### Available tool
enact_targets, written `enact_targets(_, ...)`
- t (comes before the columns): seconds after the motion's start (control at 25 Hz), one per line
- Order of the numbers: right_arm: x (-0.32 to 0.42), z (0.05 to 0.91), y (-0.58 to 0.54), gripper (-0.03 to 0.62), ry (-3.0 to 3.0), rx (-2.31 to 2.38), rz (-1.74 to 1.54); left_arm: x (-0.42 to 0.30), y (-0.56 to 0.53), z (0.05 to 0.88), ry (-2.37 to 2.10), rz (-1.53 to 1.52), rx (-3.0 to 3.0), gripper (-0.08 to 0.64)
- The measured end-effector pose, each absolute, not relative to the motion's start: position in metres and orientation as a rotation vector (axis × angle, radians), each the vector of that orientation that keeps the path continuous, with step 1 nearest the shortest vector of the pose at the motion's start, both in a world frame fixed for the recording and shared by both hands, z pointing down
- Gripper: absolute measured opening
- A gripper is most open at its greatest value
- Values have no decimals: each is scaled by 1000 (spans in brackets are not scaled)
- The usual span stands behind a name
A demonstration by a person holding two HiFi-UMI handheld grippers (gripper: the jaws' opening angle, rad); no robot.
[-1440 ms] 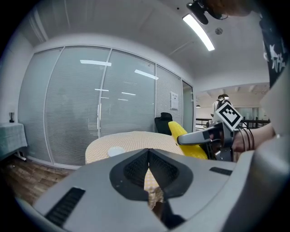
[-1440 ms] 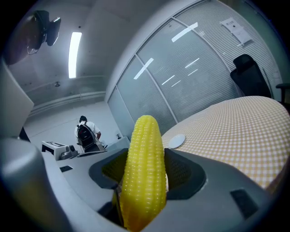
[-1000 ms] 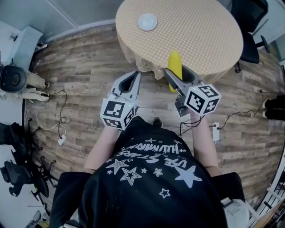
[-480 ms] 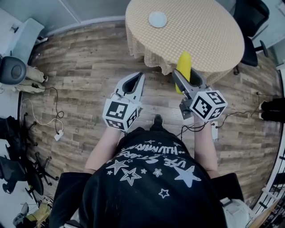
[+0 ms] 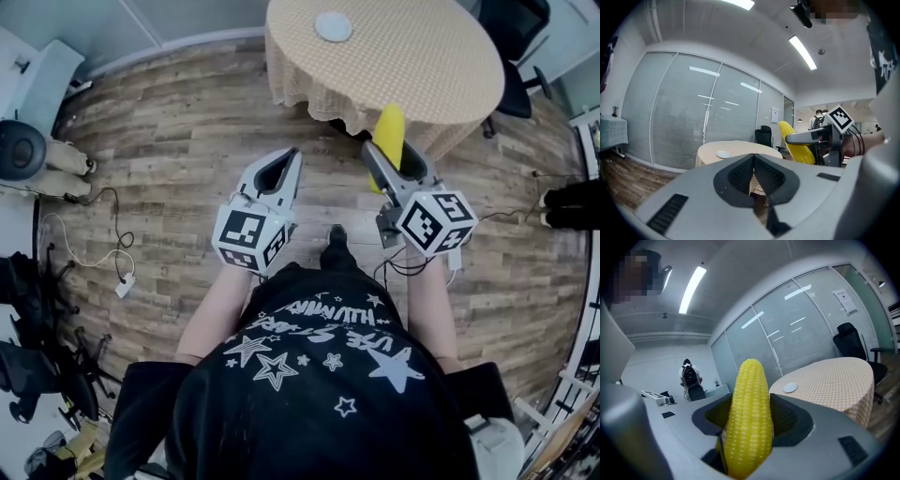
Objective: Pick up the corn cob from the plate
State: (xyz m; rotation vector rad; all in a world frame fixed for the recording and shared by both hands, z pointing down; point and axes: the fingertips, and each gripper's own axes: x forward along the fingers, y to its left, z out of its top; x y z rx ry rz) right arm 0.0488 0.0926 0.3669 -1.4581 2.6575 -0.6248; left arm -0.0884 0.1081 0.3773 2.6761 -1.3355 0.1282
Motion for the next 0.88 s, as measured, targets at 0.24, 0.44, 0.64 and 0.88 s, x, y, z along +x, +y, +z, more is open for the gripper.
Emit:
enact_targets(0.24,39,363,126,258,2656,-1490,-602,-94,136,375,-1282,111,2715,8)
enact_targets(0.44,26,358,152,258,2639,-1496,-597,-103,158,375,-1248,105,2731,8)
enact_targets(0.64,23,362,176,258,2635,-1498,-614,-101,182,378,-1217,110,2745,8)
enact_targets(0.88,17,365,198,258,2645,-1507,-624,-105,201,378,-1214,93,2744,8)
